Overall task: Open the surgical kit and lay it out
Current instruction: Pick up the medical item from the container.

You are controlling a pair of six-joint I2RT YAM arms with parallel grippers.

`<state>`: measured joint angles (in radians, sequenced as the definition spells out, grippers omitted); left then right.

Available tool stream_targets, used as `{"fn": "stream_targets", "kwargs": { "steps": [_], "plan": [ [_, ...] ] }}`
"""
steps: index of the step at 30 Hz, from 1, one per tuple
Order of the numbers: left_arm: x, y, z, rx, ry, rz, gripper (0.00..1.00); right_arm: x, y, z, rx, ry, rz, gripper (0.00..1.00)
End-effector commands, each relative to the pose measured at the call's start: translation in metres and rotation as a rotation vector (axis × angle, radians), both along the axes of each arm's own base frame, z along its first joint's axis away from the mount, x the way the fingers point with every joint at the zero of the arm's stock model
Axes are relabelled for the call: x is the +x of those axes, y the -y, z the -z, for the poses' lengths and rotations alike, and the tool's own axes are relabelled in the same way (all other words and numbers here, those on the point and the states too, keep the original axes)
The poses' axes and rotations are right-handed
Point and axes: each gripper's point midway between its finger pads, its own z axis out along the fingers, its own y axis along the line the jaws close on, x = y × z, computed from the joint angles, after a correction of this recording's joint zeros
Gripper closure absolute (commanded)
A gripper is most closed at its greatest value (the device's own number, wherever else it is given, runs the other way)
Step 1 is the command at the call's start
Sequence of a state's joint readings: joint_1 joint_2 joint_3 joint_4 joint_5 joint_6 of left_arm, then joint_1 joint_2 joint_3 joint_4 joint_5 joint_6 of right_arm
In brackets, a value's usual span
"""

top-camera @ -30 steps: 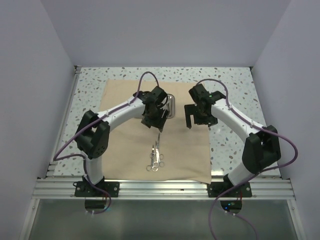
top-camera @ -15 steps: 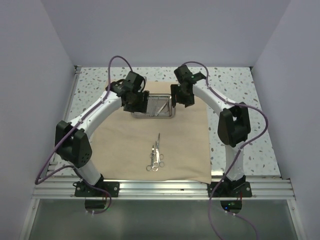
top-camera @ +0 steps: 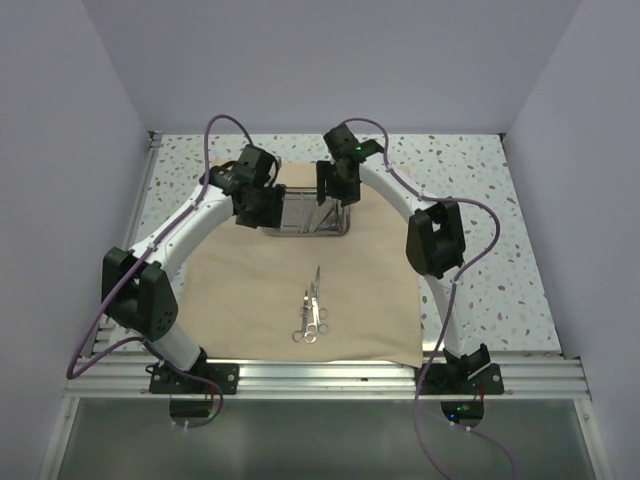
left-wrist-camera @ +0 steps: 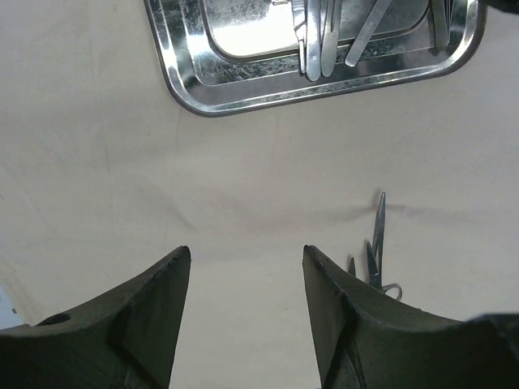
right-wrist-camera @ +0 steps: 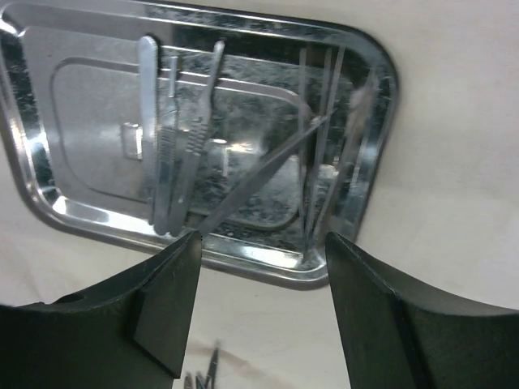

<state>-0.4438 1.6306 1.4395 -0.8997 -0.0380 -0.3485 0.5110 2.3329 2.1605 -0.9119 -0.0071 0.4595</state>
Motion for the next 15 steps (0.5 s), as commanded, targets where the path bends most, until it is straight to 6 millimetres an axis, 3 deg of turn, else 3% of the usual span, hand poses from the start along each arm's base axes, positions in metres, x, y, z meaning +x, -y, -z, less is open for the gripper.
{"fn": "stream_targets", "kwargs": {
  "steps": [1, 4, 15],
  "plan": [
    [0.010, -0.009, -0.005, -0.004, 0.029, 0.010, 0.39, -0.008, -0.031, -0.012, 0.071, -0.010, -0.022, 0.34],
    [0.011, -0.012, -0.002, -0.012, 0.024, 0.009, 0.40, -0.012, -0.040, -0.004, 0.085, -0.032, -0.018, 0.35],
    [0.004, -0.025, -0.001, -0.034, 0.023, -0.004, 0.42, -0.006, -0.043, 0.022, 0.065, -0.064, 0.028, 0.35]
  ]
}}
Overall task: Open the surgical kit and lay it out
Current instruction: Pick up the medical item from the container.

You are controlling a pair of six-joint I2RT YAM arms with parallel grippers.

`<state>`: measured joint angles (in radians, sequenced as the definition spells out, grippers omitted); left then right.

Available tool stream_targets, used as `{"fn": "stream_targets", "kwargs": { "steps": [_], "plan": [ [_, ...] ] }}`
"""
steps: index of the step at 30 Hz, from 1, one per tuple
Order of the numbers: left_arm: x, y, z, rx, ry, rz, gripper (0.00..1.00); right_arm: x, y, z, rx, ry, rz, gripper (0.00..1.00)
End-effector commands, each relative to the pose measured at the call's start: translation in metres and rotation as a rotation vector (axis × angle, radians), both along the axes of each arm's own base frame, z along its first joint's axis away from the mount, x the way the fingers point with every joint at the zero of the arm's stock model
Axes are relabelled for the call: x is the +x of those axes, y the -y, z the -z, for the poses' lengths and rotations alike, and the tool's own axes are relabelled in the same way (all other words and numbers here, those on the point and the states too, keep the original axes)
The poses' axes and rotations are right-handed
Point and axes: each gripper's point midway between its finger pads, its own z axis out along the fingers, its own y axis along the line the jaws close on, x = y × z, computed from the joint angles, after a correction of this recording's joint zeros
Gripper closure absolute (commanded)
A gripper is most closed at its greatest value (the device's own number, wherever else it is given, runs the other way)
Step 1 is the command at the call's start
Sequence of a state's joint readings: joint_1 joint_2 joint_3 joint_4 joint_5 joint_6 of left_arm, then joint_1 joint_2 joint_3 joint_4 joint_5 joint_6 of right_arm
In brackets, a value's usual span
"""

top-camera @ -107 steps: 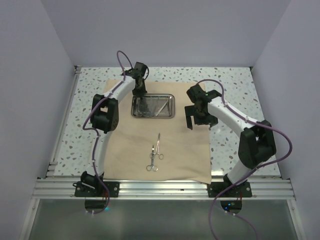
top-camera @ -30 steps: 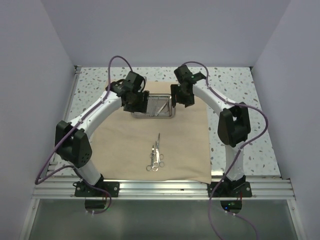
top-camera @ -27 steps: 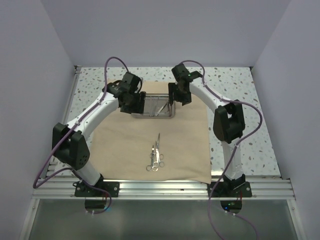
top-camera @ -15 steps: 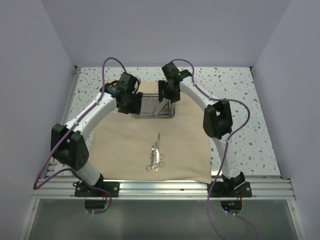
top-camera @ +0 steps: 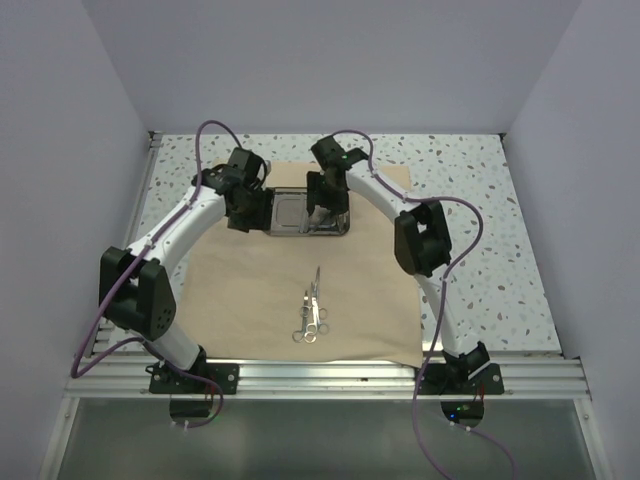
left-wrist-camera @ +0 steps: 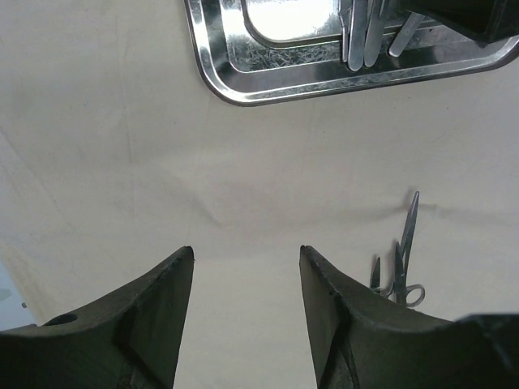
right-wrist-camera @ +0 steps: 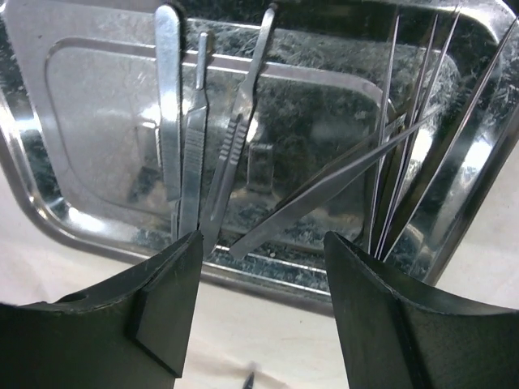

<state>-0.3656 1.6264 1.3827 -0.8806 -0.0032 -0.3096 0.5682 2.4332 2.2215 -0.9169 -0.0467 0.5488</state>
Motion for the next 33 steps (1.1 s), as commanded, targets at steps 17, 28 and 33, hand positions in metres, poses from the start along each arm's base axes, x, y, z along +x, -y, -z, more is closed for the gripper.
{"fn": "stream_targets", "kwargs": {
  "steps": [17, 28, 33],
  "plan": [
    [0.009, -0.007, -0.009, -0.036, 0.046, 0.004, 0.44, 0.019, 0.029, 0.036, -0.200, 0.007, 0.078, 0.47],
    [0.010, -0.013, -0.005, -0.041, 0.037, -0.013, 0.44, 0.006, 0.017, 0.073, -0.217, -0.064, 0.029, 0.93],
    [0.011, -0.016, -0.006, -0.035, 0.040, -0.022, 0.45, 0.007, 0.001, 0.064, -0.136, -0.057, 0.003, 1.00]
  ]
}}
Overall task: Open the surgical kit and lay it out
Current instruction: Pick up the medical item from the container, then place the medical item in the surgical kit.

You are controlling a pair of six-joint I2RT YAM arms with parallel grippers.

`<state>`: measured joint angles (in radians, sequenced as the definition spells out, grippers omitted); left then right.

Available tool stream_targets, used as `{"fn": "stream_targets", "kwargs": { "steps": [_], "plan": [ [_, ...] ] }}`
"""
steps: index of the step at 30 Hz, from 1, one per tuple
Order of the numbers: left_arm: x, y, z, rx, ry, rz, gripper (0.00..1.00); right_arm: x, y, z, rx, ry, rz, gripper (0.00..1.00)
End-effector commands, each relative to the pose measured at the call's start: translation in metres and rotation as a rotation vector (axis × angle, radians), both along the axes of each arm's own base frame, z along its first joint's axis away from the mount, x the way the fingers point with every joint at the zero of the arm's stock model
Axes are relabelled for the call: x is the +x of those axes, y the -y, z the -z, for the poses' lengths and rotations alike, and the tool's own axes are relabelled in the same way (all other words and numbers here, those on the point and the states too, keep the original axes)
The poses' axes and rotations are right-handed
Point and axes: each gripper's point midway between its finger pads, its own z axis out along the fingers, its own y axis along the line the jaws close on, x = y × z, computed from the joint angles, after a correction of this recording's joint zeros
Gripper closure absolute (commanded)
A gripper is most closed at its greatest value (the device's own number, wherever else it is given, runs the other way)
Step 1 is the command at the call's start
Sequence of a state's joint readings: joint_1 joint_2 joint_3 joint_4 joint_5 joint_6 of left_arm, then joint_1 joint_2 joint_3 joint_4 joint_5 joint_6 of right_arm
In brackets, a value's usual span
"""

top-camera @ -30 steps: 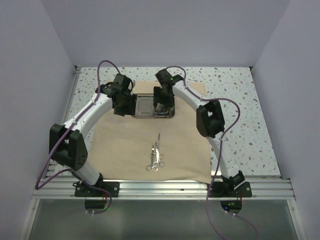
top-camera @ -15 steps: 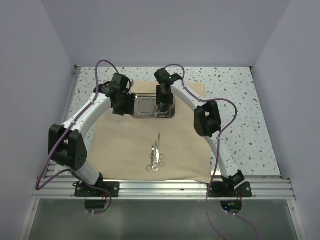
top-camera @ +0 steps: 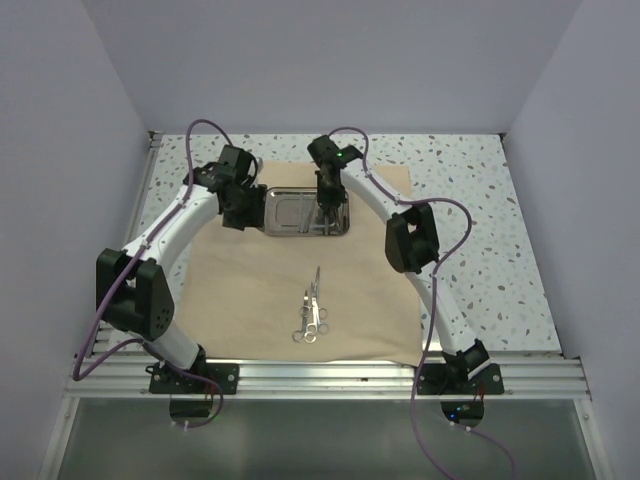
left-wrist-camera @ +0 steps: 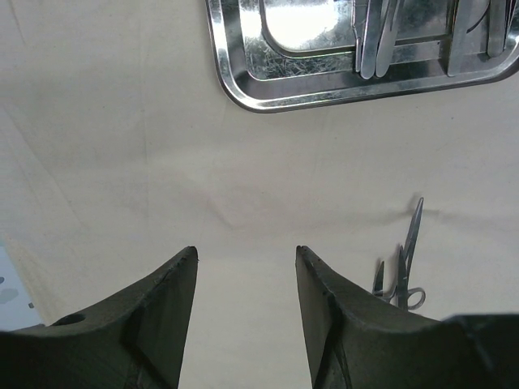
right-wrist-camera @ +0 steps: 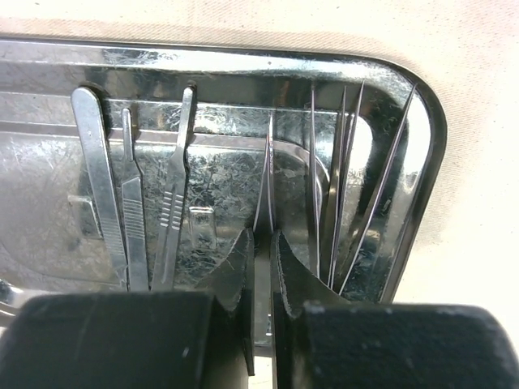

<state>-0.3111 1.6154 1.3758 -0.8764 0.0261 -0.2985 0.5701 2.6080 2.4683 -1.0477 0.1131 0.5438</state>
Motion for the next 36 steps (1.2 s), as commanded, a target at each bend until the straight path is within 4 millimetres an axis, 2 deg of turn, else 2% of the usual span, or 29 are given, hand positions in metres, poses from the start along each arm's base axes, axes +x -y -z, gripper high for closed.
{"fn": "stream_targets", "kwargs": {
  "steps": [1, 2, 5, 6, 8, 9, 10, 11, 12, 13, 14, 15, 16, 17, 19, 20, 22, 23, 25, 26, 28, 29, 30, 32, 36],
  "plan": [
    [0.007, -0.002, -0.005, -0.010, 0.042, 0.009, 0.45, -0.016, -0.020, 0.033, 0.046, -0.082, -0.053, 1.00],
    [0.007, -0.003, -0.005, -0.006, 0.043, 0.006, 0.45, -0.013, -0.032, 0.016, 0.111, -0.055, -0.073, 1.00],
    [0.010, -0.005, -0.009, 0.002, 0.053, -0.003, 0.45, -0.007, -0.048, -0.013, 0.205, -0.008, -0.103, 1.00],
    [0.011, -0.006, -0.011, 0.004, 0.055, -0.011, 0.45, -0.005, -0.051, -0.034, 0.233, 0.028, -0.114, 1.00],
    [0.015, -0.006, -0.015, 0.005, 0.067, -0.018, 0.44, -0.002, -0.050, -0.060, 0.251, 0.075, -0.130, 1.00],
    [0.017, -0.006, -0.017, 0.002, 0.072, -0.021, 0.43, -0.004, -0.047, -0.086, 0.259, 0.115, -0.134, 1.00],
    [0.018, -0.004, -0.020, -0.002, 0.081, -0.022, 0.42, -0.006, -0.042, -0.096, 0.256, 0.134, -0.134, 1.00],
    [0.023, -0.003, -0.025, -0.010, 0.092, -0.029, 0.42, -0.010, -0.033, -0.094, 0.239, 0.130, -0.133, 1.00],
    [0.025, -0.002, -0.027, -0.015, 0.100, -0.036, 0.41, -0.013, -0.027, -0.127, 0.254, 0.188, -0.132, 1.00],
    [0.029, -0.001, -0.029, -0.021, 0.114, -0.039, 0.41, -0.015, -0.019, -0.134, 0.249, 0.200, -0.126, 1.00],
    [0.034, 0.001, -0.032, -0.027, 0.124, -0.043, 0.41, -0.025, -0.010, -0.129, 0.225, 0.187, -0.128, 1.00],
    [0.037, 0.003, -0.033, -0.033, 0.128, -0.050, 0.41, -0.030, -0.003, -0.135, 0.217, 0.197, -0.129, 1.00],
    [0.041, 0.004, -0.033, -0.040, 0.132, -0.055, 0.41, -0.039, 0.005, -0.160, 0.222, 0.241, -0.131, 1.00],
    [0.046, 0.008, -0.032, -0.048, 0.130, -0.060, 0.41, -0.054, 0.016, -0.145, 0.191, 0.202, -0.142, 1.00],
    [0.054, 0.012, -0.032, -0.062, 0.133, -0.065, 0.41, -0.069, 0.033, -0.146, 0.158, 0.210, -0.131, 1.00],
    [0.060, 0.017, -0.030, -0.069, 0.129, -0.063, 0.41, -0.089, 0.045, -0.140, 0.146, 0.192, -0.133, 1.00],
    [0.068, 0.025, -0.028, -0.085, 0.131, -0.060, 0.41, -0.113, 0.056, -0.133, 0.149, 0.171, -0.134, 1.00],
    [0.075, 0.034, -0.023, -0.083, 0.123, -0.048, 0.41, -0.136, 0.069, -0.118, 0.139, 0.141, -0.125, 1.00],
    [0.081, 0.044, -0.016, -0.077, 0.112, -0.039, 0.42, -0.159, 0.082, -0.101, 0.121, 0.100, -0.112, 1.00],
    [0.087, 0.058, -0.011, -0.078, 0.106, -0.023, 0.42, -0.181, 0.094, -0.087, 0.113, 0.067, -0.095, 1.00],
    [0.098, 0.073, -0.004, -0.076, 0.095, -0.020, 0.42, -0.202, 0.101, -0.073, 0.116, 0.034, -0.087, 1.00],
    [0.101, 0.082, -0.002, -0.083, 0.095, -0.021, 0.42, -0.219, 0.108, -0.056, 0.105, -0.012, -0.071, 1.00],
    [0.104, 0.088, -0.001, -0.087, 0.093, -0.021, 0.42, -0.226, 0.109, -0.057, 0.118, -0.008, -0.068, 1.00],
    [0.116, 0.104, 0.004, -0.100, 0.095, -0.026, 0.42, -0.245, 0.111, -0.042, 0.116, -0.039, -0.061, 1.00],
    [0.137, 0.131, 0.011, -0.101, 0.114, -0.023, 0.42, -0.260, 0.110, -0.021, 0.126, -0.083, -0.055, 1.00]
  ]
}}
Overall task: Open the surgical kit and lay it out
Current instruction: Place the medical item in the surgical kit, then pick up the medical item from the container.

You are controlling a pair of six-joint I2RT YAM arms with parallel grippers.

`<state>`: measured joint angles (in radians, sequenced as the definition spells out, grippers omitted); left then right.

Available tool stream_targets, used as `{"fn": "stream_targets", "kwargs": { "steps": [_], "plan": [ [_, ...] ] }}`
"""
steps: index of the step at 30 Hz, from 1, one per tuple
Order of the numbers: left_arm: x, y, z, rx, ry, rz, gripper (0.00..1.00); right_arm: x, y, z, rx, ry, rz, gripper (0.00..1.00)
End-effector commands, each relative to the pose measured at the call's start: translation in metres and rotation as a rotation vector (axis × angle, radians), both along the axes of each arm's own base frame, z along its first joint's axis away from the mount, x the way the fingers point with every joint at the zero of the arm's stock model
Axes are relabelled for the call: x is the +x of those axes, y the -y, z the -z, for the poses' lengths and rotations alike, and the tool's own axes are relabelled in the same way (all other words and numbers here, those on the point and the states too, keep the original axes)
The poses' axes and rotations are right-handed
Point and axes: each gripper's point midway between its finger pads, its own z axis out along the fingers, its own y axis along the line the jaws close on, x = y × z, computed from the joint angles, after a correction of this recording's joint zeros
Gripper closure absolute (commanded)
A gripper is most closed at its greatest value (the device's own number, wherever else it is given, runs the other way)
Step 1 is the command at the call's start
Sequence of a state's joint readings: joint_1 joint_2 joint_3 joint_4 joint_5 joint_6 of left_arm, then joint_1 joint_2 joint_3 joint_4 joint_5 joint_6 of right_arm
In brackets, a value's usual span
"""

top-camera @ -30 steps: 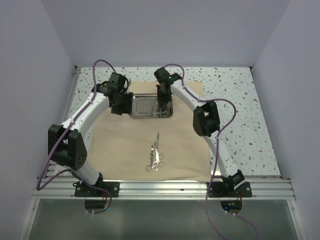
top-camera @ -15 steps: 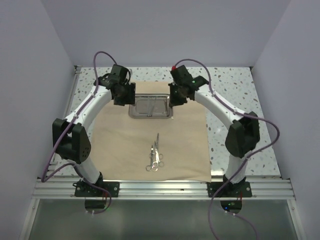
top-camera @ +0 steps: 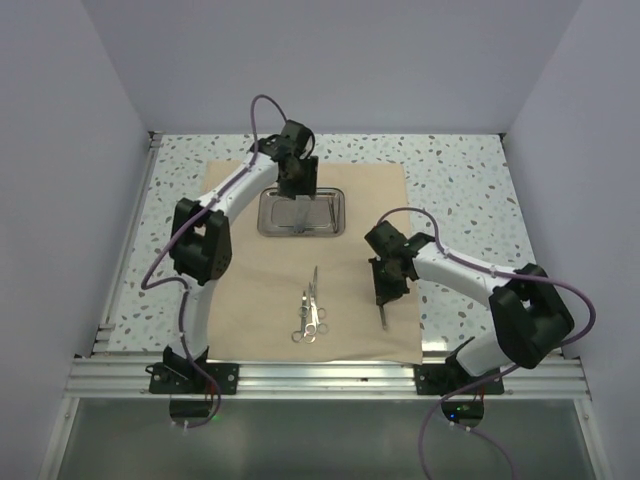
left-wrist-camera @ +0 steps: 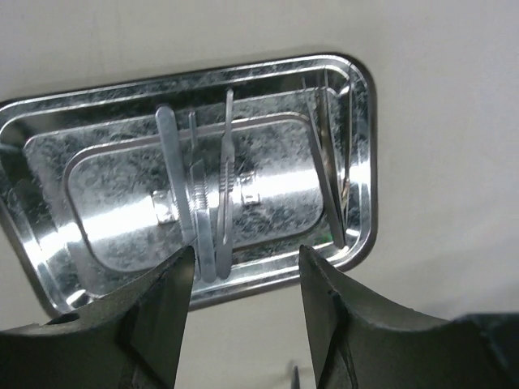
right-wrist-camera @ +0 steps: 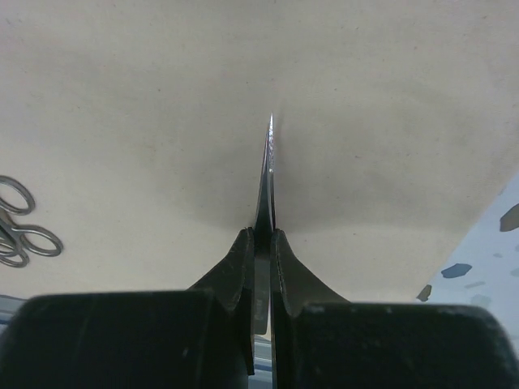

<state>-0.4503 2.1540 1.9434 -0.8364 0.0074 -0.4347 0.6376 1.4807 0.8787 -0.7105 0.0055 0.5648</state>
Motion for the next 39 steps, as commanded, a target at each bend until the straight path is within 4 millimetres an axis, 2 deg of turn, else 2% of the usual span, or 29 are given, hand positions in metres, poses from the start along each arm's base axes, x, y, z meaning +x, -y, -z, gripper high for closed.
{"fn": "stream_targets", "kwargs": {
  "steps": [1, 2, 3, 4, 5, 6, 9, 13, 17, 24, 32, 39],
  "plan": [
    [0.030, 0.026, -0.014, -0.029, 0.069, -0.032, 0.42, 0.010, -0.021, -0.008, 0.109, 0.062, 0.029, 1.00],
    [0.030, 0.035, -0.011, -0.033, 0.064, -0.024, 0.42, 0.006, -0.021, -0.005, 0.106, 0.043, 0.027, 0.99],
    [0.032, 0.040, -0.009, -0.036, 0.061, -0.022, 0.42, 0.004, -0.020, -0.003, 0.102, 0.029, 0.026, 0.66],
    [0.036, 0.048, -0.002, -0.040, 0.058, -0.017, 0.43, 0.001, -0.017, -0.003, 0.088, 0.022, 0.027, 0.48],
    [0.037, 0.052, 0.001, -0.047, 0.053, -0.025, 0.43, 0.000, -0.015, -0.004, 0.080, 0.022, 0.029, 0.23],
    [0.040, 0.055, 0.004, -0.055, 0.059, -0.030, 0.44, 0.000, -0.012, -0.006, 0.069, 0.031, 0.033, 0.03],
    [0.040, 0.062, 0.020, -0.062, 0.045, -0.038, 0.51, 0.001, -0.004, -0.023, 0.043, 0.063, 0.034, 0.02],
    [0.044, 0.074, 0.040, -0.061, 0.048, -0.040, 0.56, 0.006, 0.001, -0.048, 0.030, 0.106, 0.023, 0.02],
    [0.047, 0.078, 0.048, -0.044, 0.059, -0.068, 0.59, 0.010, 0.002, -0.061, 0.021, 0.121, 0.009, 0.02],
    [0.051, 0.072, 0.057, -0.004, 0.071, -0.091, 0.61, 0.011, 0.001, -0.064, 0.014, 0.115, -0.002, 0.02],
    [0.047, 0.070, 0.077, 0.051, 0.056, -0.082, 0.62, 0.008, 0.006, -0.059, -0.009, 0.102, -0.014, 0.02],
    [0.040, 0.056, 0.104, 0.172, 0.020, -0.080, 0.67, 0.009, 0.009, -0.061, -0.023, 0.110, -0.018, 0.02]
  ]
}}
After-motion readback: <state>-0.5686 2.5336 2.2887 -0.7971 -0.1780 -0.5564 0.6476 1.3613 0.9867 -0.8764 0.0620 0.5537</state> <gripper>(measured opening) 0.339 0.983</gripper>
